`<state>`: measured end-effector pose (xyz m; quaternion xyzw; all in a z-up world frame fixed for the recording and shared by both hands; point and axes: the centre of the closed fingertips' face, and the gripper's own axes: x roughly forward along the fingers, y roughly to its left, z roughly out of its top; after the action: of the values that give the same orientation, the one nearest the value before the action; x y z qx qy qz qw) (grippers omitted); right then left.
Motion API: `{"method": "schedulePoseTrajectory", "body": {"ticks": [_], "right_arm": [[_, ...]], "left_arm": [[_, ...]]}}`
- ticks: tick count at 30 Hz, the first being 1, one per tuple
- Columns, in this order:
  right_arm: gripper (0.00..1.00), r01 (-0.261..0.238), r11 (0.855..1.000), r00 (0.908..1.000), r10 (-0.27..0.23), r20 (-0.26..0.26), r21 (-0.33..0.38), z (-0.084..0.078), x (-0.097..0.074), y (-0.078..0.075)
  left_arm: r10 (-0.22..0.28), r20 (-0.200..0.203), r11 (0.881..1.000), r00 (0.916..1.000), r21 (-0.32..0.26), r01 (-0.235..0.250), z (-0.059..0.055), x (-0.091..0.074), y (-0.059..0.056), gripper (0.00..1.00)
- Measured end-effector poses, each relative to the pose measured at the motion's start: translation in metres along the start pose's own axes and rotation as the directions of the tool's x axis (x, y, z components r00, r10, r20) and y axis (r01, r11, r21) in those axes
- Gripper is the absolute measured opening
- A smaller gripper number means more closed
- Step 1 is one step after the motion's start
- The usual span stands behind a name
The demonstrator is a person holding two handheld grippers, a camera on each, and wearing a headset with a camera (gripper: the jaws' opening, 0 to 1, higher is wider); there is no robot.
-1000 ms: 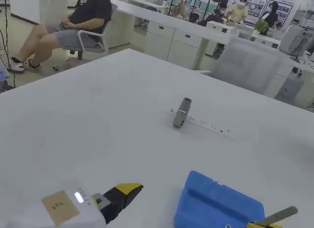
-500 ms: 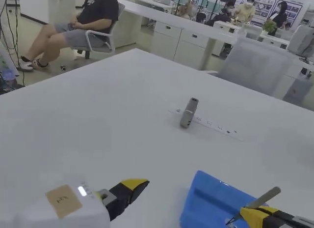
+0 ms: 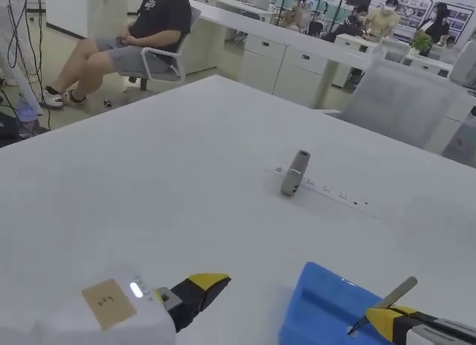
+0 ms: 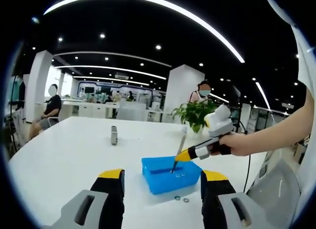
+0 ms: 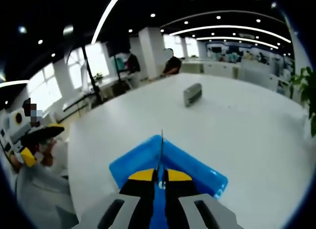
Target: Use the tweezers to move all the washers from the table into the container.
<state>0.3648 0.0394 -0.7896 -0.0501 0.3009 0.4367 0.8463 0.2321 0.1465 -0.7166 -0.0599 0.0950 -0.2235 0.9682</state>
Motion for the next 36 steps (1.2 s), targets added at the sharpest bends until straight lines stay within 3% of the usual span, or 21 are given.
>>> {"method": "schedulePoseTrajectory", "body": {"ticks": [5, 11, 18, 25, 29, 36], "right_arm": [[0.03, 0.015, 0.999, 0.9990, -0.016, -0.043, -0.038, -0.012, 0.008, -0.006], [0.03, 0.023, 0.999, 0.9985, -0.025, -0.049, -0.045, -0.018, 0.008, -0.006], [0.04, 0.013, 0.996, 0.9995, -0.015, -0.026, -0.083, -0.013, 0.004, 0.004], [0.04, 0.017, 0.995, 0.9994, -0.014, 0.032, -0.094, 0.001, -0.011, 0.012], [0.04, 0.007, 0.991, 0.9976, 0.002, 0.069, -0.132, 0.009, -0.027, 0.030], [0.04, -0.060, 0.988, 0.9938, 0.072, 0.085, -0.139, 0.003, -0.044, 0.064]], "left_arm": [[-0.004, -0.015, 1.000, 0.9999, -0.001, 0.004, -0.003, 0.001, -0.001, 0.62], [-0.017, -0.029, 1.000, 0.9994, 0.008, 0.017, -0.005, 0.002, -0.004, 0.62], [-0.026, -0.039, 1.000, 0.9989, 0.007, 0.027, -0.007, 0.003, -0.005, 0.62], [-0.027, -0.046, 1.000, 0.9986, 0.014, 0.027, -0.008, 0.003, -0.005, 0.62], [-0.021, -0.053, 1.000, 0.9984, 0.018, 0.022, -0.010, 0.003, -0.004, 0.62], [-0.014, -0.051, 1.000, 0.9986, 0.018, 0.014, -0.009, 0.003, -0.003, 0.62]]}}
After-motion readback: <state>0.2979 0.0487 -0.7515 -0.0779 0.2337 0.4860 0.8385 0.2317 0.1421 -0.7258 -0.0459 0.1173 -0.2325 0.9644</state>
